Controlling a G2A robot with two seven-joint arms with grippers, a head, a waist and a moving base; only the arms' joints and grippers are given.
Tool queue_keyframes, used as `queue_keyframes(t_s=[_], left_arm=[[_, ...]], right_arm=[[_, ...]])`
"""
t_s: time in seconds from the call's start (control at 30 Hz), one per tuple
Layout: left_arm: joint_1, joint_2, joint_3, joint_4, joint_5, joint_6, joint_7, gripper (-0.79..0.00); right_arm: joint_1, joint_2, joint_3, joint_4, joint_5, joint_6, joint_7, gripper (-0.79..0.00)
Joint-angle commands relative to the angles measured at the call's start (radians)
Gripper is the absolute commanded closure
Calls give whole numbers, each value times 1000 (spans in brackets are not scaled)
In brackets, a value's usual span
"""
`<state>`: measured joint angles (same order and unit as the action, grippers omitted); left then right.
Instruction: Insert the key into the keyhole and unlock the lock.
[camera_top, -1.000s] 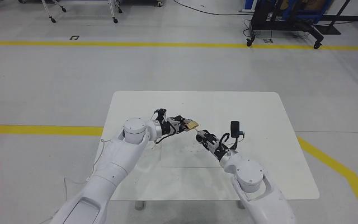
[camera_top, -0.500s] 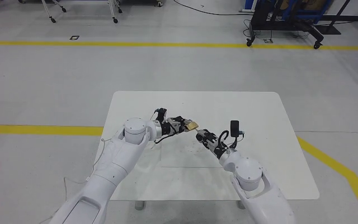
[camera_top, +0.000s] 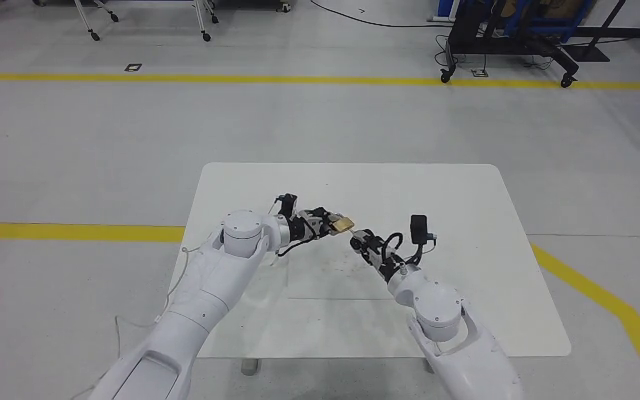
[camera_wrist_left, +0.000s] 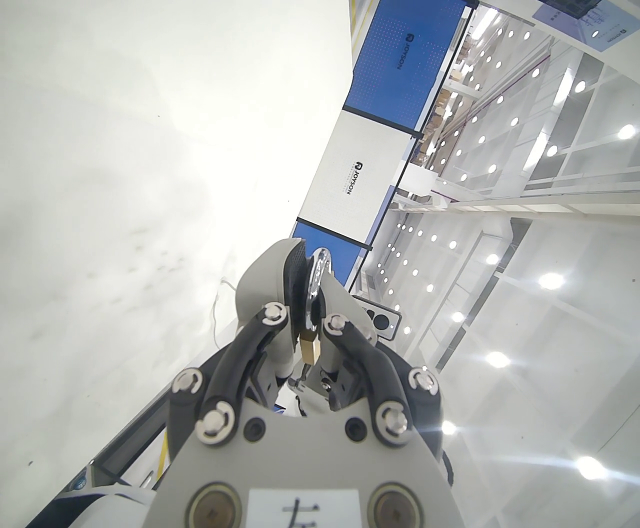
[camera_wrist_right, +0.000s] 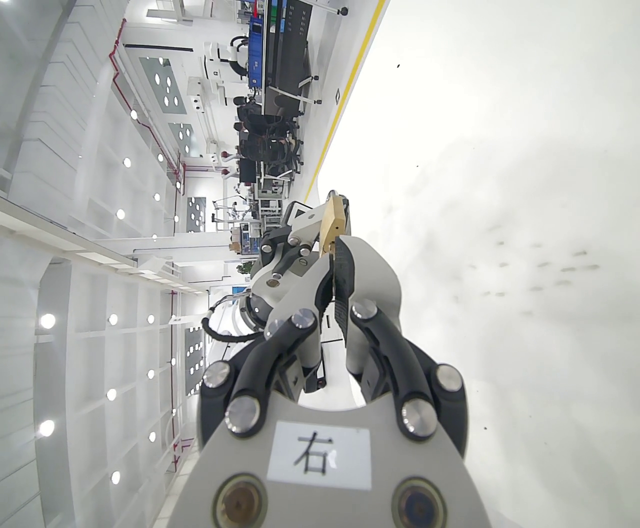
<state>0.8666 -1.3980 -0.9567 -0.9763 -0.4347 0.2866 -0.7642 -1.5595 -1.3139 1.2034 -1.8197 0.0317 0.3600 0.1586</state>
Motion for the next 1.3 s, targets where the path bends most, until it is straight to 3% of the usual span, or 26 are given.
queue_keyframes(t_s=[0.0,0.67,0.9,1.23,1.27], left_arm=[[1,0,-1,-1,0,-3,2,0],[12,0,-10,-18,-11,9,16,0],[15,1,-11,-24,-12,16,13,0],[16,3,-12,-27,-10,23,-8,0],[16,3,-12,-27,-9,22,-6,0]], right_arm=[[4,-2,-4,4,8,2,-5,0],[30,-21,-25,28,150,33,-58,0],[36,-23,-48,29,91,34,-102,0],[33,-21,-28,28,96,32,-71,0],[31,-21,-25,25,97,31,-71,-151]])
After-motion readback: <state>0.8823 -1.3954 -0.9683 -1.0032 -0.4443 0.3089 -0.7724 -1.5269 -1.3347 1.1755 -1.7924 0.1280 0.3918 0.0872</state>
